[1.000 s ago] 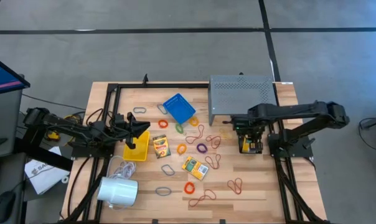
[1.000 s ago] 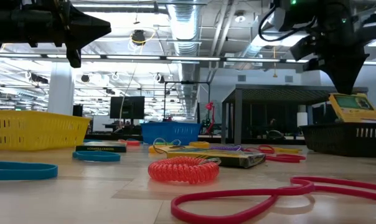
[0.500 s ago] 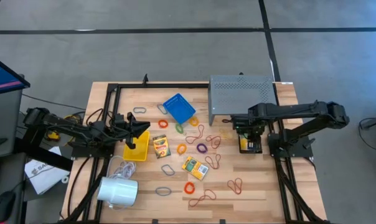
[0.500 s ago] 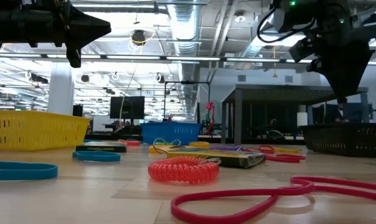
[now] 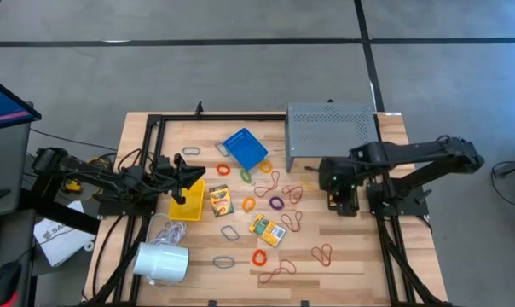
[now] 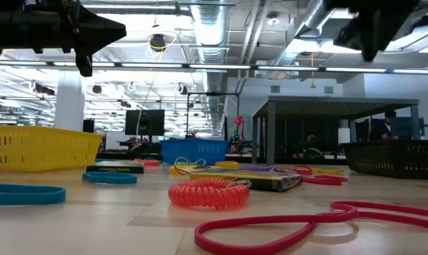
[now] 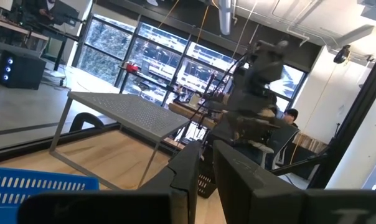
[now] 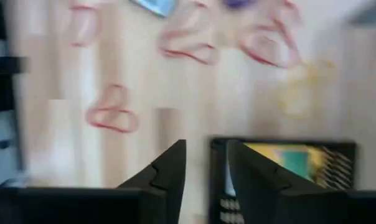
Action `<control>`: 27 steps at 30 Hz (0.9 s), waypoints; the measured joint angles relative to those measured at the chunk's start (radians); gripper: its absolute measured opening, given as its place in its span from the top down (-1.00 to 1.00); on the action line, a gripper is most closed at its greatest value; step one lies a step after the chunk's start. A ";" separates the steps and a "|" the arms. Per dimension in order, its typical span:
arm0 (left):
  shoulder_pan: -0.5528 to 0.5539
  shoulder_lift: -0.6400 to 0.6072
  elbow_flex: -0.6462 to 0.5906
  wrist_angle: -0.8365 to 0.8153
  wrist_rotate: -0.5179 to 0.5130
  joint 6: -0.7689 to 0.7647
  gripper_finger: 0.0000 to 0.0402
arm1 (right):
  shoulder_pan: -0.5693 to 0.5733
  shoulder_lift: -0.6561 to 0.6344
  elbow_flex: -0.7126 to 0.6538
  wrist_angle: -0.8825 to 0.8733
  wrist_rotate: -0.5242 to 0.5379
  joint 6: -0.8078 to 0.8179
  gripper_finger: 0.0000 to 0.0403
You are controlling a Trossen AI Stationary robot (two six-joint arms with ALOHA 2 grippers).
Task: Pick & Place Office Desk Supplies
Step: Put the red rubber band into the yellow bin
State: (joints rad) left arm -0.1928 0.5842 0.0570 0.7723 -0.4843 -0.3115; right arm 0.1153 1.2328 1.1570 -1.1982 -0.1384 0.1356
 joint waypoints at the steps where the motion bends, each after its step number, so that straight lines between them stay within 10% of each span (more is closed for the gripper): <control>1: 0.000 0.000 0.000 0.000 0.000 0.000 0.78 | 0.030 0.011 0.006 0.013 -0.015 0.000 0.46; 18: 0.000 0.000 0.010 -0.017 0.054 -0.010 0.78 | 0.257 0.234 0.009 0.295 -0.094 0.395 0.41; 27: 0.000 0.000 0.010 -0.041 0.171 -0.030 0.78 | 0.394 0.304 0.009 0.352 0.217 0.941 0.42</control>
State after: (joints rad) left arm -0.1929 0.5846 0.0673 0.7317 -0.3132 -0.3413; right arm 0.5094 1.5373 1.1656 -0.8459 0.0783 1.0771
